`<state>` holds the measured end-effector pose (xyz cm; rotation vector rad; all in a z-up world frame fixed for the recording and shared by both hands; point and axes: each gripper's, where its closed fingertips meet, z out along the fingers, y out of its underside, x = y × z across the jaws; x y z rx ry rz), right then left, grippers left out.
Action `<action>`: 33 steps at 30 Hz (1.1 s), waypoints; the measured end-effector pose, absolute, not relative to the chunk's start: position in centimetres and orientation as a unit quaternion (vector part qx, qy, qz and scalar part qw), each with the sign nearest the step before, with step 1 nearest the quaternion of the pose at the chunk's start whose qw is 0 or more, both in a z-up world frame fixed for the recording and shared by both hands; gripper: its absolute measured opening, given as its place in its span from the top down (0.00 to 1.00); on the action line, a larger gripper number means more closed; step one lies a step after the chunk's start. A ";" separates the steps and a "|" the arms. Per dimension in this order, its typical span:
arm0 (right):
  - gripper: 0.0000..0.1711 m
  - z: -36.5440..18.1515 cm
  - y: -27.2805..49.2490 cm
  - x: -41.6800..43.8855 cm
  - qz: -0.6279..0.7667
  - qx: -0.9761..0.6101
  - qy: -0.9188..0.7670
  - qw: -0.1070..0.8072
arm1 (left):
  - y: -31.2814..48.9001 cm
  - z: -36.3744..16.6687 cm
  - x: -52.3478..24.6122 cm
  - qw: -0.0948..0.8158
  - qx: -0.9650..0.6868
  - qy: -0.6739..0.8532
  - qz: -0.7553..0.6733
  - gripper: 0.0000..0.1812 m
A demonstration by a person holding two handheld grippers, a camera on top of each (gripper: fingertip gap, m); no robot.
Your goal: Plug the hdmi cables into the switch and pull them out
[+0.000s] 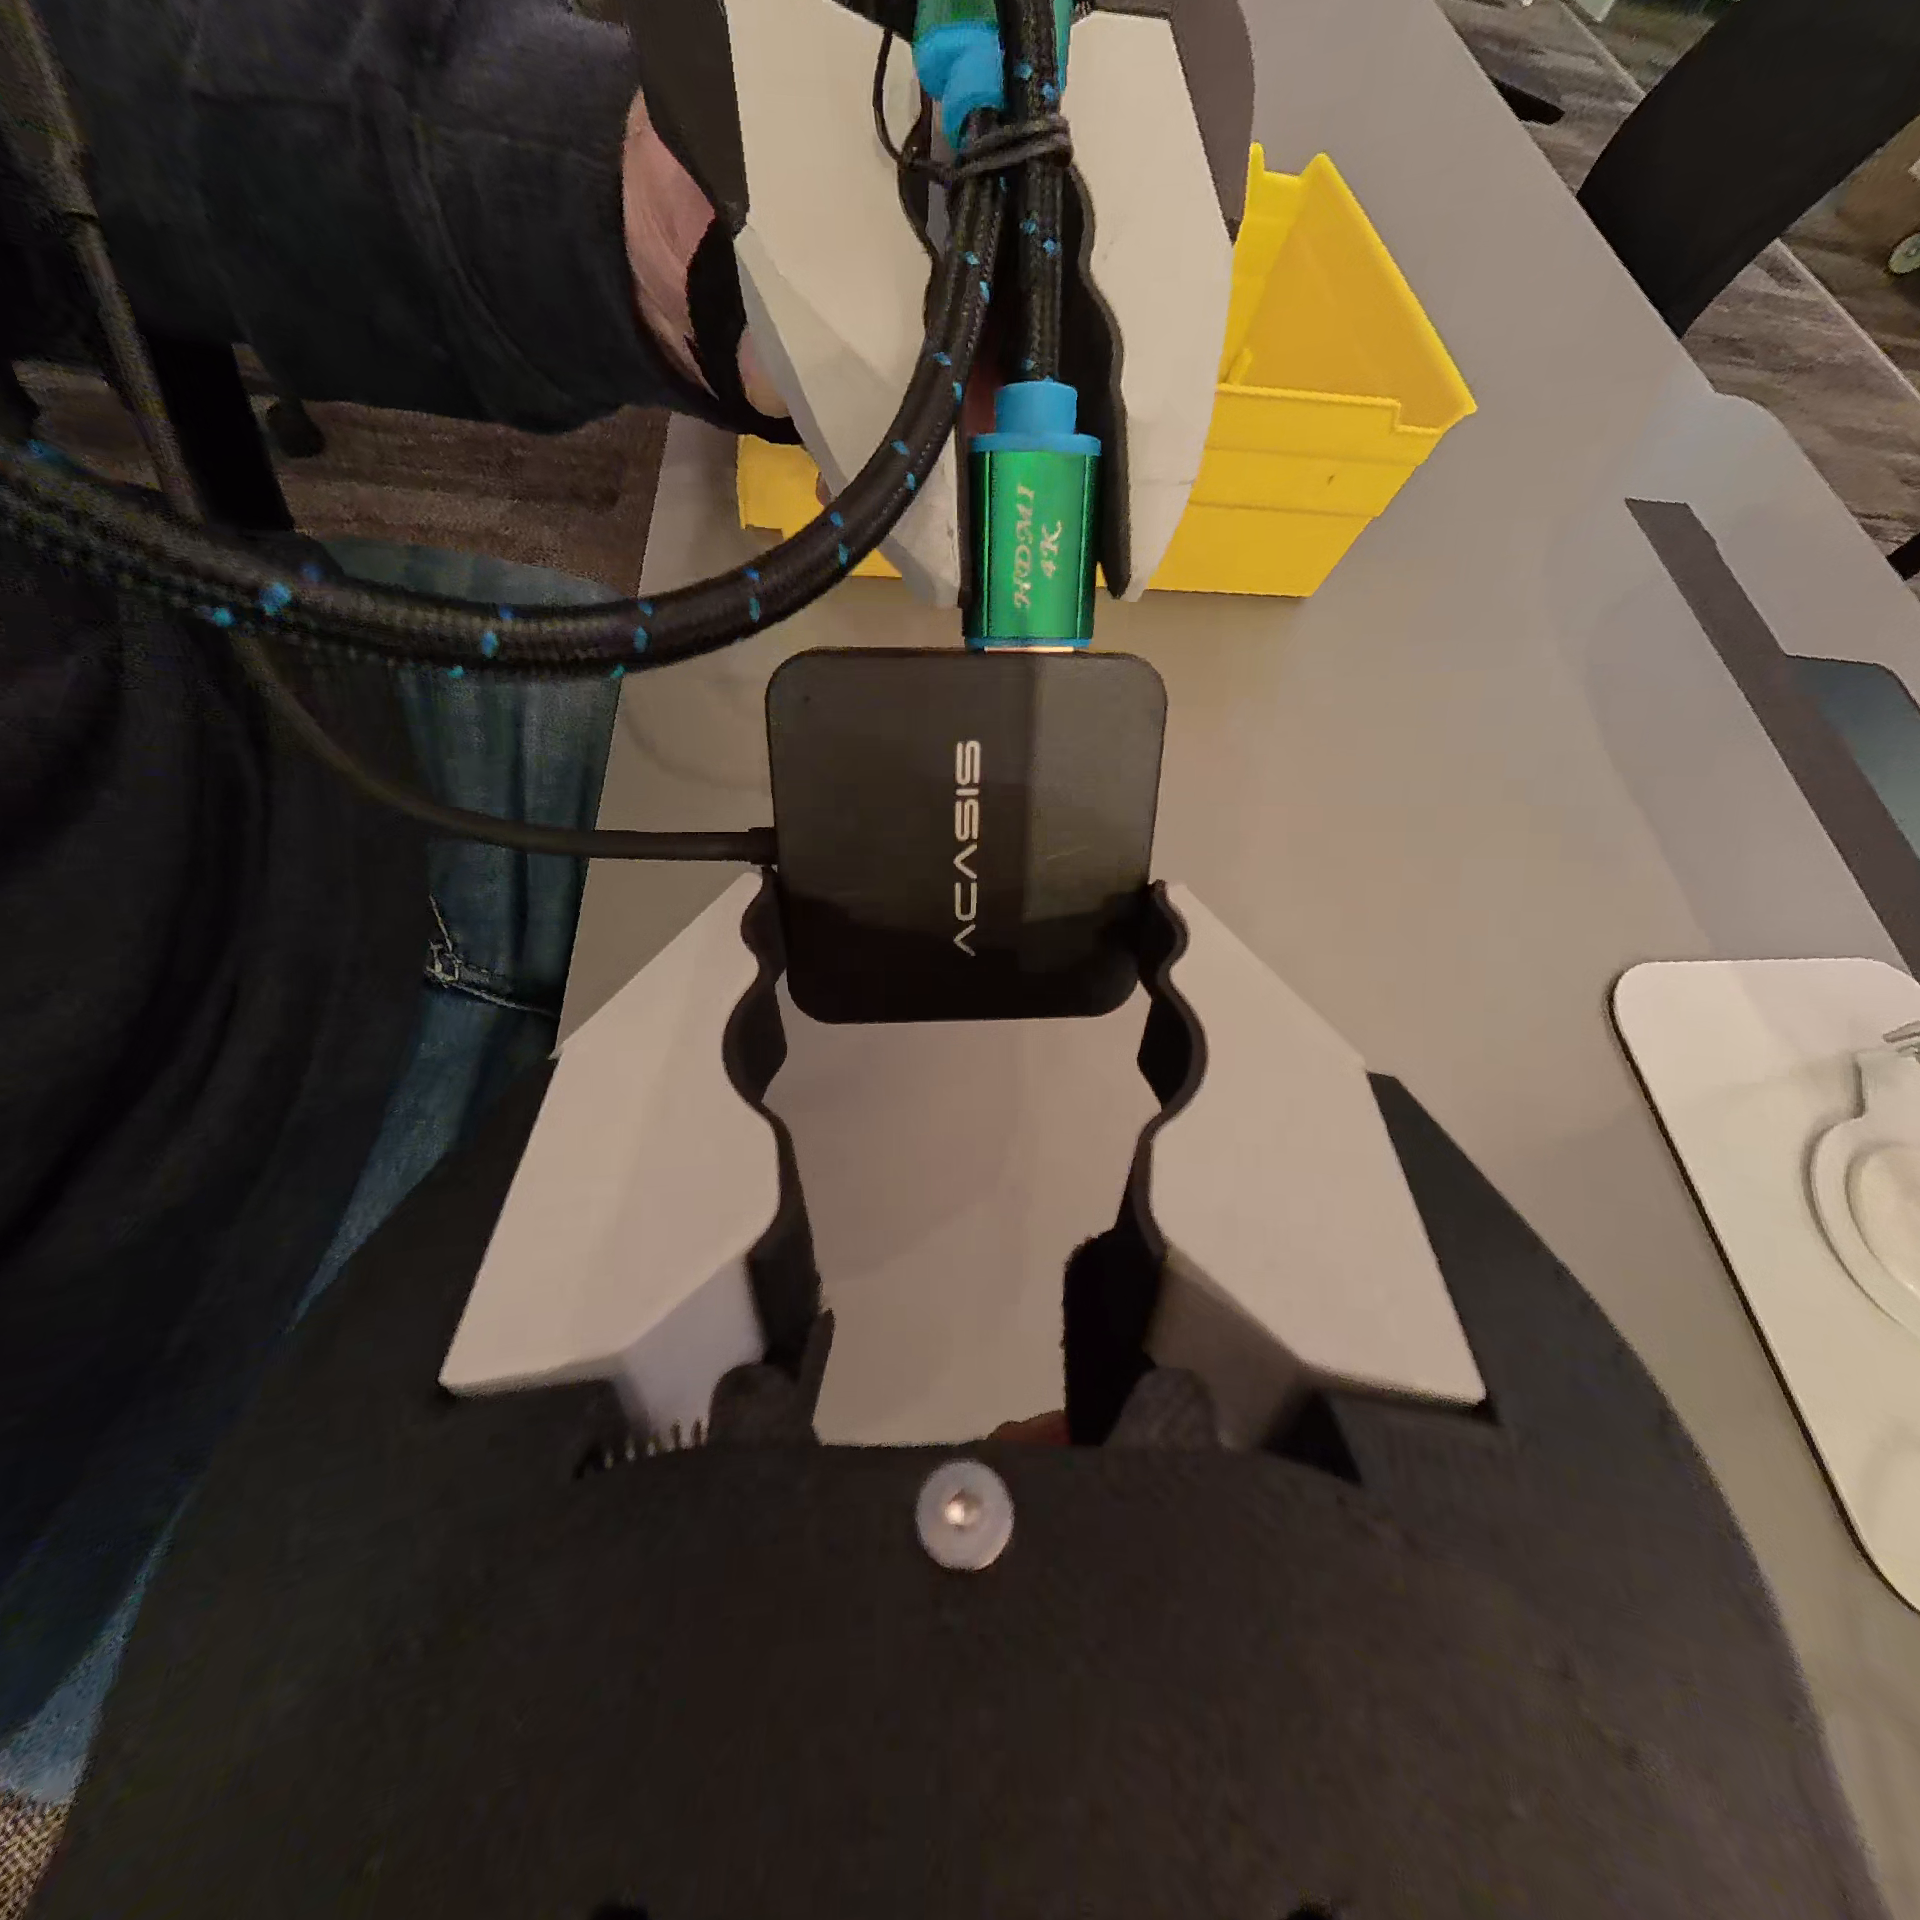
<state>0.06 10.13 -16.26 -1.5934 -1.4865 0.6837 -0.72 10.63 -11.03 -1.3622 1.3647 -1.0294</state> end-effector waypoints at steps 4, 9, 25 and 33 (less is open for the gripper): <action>0.61 -15.4 10.4 0.3 0.266 -0.633 -0.584 0.433 | 10.8 -10.6 -0.9 0.462 -0.553 0.552 -0.421 0.85; 0.61 -14.5 10.8 0.7 0.260 -0.634 -0.573 0.449 | 11.2 -10.4 -1.3 0.462 -0.556 0.549 -0.420 0.85; 0.61 -12.4 12.9 4.1 0.217 -0.667 -0.523 0.483 | 13.9 -10.9 -2.5 0.457 -0.599 0.480 -0.449 0.79; 0.61 -9.0 14.8 9.4 0.161 -0.700 -0.458 0.523 | 15.2 -10.5 -3.2 0.476 -0.617 0.451 -0.435 0.77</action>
